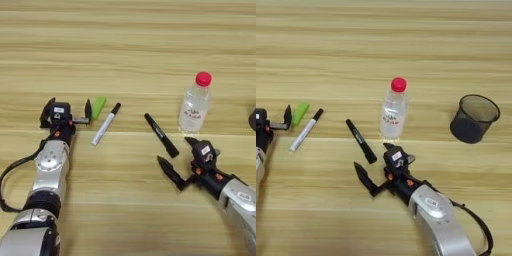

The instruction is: Move the objects on the table

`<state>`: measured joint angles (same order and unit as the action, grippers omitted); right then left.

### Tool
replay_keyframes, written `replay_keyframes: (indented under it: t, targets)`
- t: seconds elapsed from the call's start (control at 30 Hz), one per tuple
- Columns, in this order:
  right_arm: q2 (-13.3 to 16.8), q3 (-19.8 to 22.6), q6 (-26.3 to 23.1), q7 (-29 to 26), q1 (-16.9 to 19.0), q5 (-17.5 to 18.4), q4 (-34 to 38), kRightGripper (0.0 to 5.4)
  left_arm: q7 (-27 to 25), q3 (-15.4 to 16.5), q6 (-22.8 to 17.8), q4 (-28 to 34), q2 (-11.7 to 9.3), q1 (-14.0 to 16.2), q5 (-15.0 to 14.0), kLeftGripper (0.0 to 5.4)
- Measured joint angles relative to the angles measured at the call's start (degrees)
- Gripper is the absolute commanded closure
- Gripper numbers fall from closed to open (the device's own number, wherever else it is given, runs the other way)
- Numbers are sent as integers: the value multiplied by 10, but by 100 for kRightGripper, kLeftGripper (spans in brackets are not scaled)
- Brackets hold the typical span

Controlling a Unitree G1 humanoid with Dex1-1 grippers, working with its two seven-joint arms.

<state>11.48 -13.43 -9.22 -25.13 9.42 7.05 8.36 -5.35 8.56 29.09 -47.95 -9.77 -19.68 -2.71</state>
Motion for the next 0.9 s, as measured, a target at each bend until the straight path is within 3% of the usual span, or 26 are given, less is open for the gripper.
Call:
replay_keyframes:
  t: [0.5,0.9]
  targets:
    - [-31,-6,50,10,-65,-15,-109,2,0,0,0,3,0,2,0,0]
    - [-35,-7,63,8,-72,-23,-127,173,0,0,0,5,1,2,0,0]
